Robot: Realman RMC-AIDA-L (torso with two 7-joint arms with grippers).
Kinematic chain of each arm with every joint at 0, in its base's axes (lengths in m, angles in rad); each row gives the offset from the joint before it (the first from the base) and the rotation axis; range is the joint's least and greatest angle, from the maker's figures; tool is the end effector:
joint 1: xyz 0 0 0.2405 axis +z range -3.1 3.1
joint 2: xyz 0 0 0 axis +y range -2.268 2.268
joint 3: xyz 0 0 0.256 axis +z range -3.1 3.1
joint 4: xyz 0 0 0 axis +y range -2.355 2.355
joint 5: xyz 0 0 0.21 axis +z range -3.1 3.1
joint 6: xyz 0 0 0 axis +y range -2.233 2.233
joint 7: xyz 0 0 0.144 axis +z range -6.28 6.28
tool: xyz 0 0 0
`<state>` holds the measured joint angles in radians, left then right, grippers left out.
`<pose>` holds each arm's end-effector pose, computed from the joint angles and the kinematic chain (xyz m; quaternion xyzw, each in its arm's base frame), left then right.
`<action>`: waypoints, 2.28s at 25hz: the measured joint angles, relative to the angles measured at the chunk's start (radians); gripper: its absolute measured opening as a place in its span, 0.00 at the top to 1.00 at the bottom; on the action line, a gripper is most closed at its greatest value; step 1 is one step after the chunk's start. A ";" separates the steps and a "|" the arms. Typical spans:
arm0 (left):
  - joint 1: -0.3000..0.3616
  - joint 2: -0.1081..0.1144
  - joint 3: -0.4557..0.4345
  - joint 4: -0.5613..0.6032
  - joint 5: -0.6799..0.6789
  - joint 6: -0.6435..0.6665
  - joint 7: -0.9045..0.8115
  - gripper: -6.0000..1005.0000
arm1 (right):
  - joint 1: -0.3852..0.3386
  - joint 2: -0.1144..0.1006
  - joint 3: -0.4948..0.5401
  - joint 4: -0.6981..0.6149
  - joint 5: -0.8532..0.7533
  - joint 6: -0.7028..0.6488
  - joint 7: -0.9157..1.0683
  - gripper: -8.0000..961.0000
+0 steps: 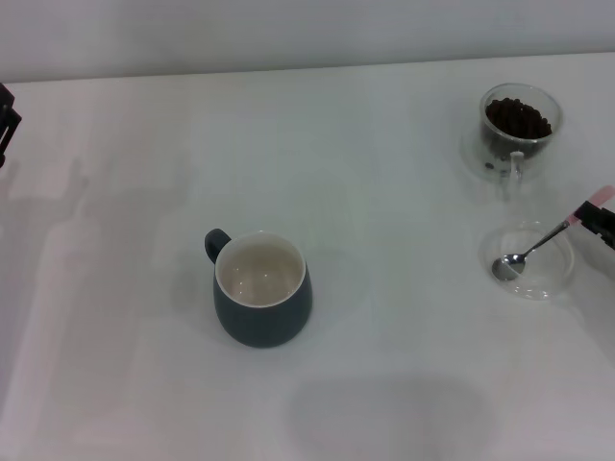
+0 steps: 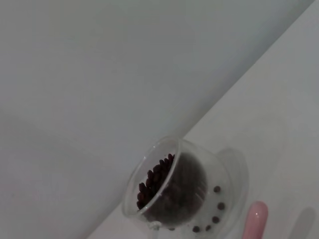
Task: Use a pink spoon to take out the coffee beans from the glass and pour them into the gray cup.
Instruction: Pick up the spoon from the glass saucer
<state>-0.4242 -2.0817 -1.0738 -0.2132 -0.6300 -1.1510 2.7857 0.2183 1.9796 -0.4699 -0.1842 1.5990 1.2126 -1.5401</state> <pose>-0.3173 0.3388 -0.0095 -0.6598 -0.2925 -0.3817 0.5774 0.4211 0.2404 0.0233 -0.5683 0.6342 0.3976 0.3417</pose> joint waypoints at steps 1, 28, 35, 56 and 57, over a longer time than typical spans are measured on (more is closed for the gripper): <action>0.000 0.000 0.000 0.000 0.000 0.000 0.000 0.11 | 0.001 0.002 0.001 -0.002 0.001 0.002 -0.001 0.92; 0.004 0.000 0.000 0.000 0.000 -0.004 0.000 0.11 | 0.078 0.015 0.012 -0.006 0.009 -0.104 -0.018 0.48; 0.004 0.000 0.000 0.000 0.000 -0.004 0.000 0.11 | 0.084 0.015 0.017 -0.004 0.012 -0.135 -0.018 0.56; 0.014 0.000 0.000 0.000 -0.004 -0.010 0.000 0.11 | 0.085 0.015 0.018 0.000 0.022 -0.117 -0.002 0.75; 0.015 0.000 0.000 0.000 -0.004 -0.013 0.000 0.11 | 0.084 0.013 0.020 0.000 0.026 -0.108 -0.001 0.76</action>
<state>-0.4096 -2.0817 -1.0738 -0.2132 -0.6339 -1.1636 2.7857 0.3020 1.9929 -0.4495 -0.1842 1.6247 1.1049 -1.5407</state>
